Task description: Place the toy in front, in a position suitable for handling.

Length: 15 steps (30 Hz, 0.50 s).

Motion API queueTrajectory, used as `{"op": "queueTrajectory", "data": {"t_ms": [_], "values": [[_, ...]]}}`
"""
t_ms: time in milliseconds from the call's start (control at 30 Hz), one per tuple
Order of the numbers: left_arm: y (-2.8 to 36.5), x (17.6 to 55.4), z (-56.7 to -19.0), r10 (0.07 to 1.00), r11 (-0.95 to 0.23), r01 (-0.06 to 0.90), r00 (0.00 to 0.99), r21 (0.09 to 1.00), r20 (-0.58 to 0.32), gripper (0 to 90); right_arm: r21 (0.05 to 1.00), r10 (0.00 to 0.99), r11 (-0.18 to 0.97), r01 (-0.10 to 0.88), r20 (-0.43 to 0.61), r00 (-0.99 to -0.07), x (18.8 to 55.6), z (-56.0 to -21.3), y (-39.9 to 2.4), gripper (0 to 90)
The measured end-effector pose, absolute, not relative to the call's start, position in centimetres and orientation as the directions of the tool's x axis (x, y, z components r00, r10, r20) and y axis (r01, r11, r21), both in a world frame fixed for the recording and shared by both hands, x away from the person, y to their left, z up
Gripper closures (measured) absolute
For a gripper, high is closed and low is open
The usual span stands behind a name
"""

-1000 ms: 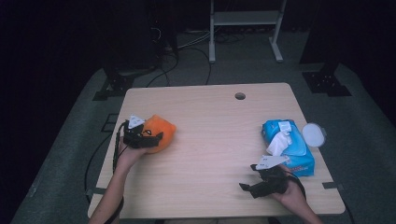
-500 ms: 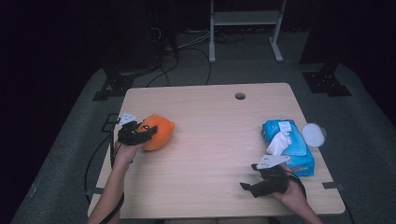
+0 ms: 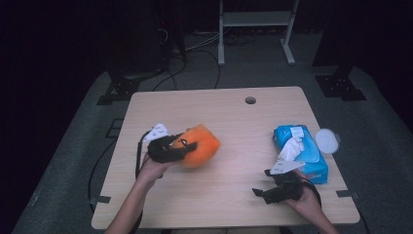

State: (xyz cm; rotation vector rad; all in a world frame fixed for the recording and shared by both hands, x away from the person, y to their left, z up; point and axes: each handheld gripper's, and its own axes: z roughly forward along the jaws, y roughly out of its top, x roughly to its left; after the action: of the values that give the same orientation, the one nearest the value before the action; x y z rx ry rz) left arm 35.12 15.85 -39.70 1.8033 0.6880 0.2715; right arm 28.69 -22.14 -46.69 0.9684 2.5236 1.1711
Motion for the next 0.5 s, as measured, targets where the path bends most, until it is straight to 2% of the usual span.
{"op": "queueTrajectory", "data": {"t_ms": [200,367,400,500], "values": [[11.7,32.6,-40.5,0.468,-0.277,0.257,0.878,0.926,-0.104,37.9,0.749,0.652,0.455,0.483,0.090,-0.753,28.8,-46.4,-23.1,13.0],[10.5,31.4,-43.1,0.430,-0.316,0.283,0.894,0.906,-0.129,36.9,0.746,0.660,0.452,0.489,0.089,-0.746,29.1,-46.4,-23.7,13.0],[10.0,30.9,-44.4,0.410,-0.362,0.273,0.905,0.891,-0.111,35.7,0.748,0.660,0.450,0.487,0.089,-0.746,29.1,-46.4,-23.8,13.0],[10.0,30.5,-44.5,0.410,-0.352,0.259,0.906,0.900,-0.101,31.8,0.749,0.657,0.451,0.486,0.090,-0.749,29.1,-46.4,-23.8,13.0]]}}
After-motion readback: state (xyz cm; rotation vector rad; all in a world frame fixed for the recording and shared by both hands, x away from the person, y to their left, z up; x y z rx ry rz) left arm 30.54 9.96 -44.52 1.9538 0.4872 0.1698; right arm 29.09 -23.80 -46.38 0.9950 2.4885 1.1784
